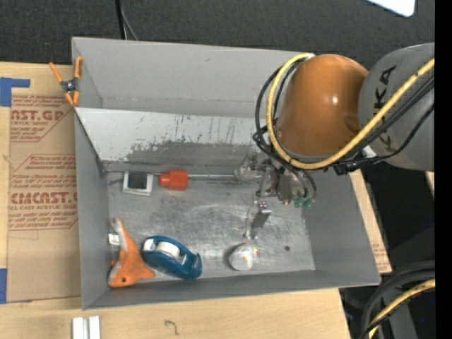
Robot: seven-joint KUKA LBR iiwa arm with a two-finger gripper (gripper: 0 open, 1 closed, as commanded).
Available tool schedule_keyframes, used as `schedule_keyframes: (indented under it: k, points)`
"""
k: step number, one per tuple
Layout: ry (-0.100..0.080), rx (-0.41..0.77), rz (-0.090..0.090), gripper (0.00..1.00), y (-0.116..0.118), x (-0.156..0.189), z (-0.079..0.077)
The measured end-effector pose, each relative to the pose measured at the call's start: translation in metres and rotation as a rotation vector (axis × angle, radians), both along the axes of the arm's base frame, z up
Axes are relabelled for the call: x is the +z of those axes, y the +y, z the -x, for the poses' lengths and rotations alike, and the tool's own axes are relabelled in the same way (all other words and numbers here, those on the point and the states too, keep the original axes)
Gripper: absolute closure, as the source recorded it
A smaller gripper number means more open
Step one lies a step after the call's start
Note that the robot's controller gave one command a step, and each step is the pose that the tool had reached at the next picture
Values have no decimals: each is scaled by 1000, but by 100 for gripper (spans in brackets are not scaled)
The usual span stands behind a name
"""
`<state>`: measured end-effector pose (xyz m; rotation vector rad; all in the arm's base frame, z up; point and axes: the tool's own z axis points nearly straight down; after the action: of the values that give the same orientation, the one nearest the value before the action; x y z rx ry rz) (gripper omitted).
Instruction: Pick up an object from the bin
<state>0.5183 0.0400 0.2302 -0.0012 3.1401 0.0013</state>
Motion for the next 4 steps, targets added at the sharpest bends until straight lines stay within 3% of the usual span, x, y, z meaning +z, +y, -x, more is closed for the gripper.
schedule_keyframes:
  k: [1,2,3,4]
  points:
    - [-3,98,1,0,-22,-66,15]
    - [7,216,0,0,-38,-118,26]
    - [1,520,0,0,-48,-101,33]
    - [-37,390,5,0,-52,-157,27]
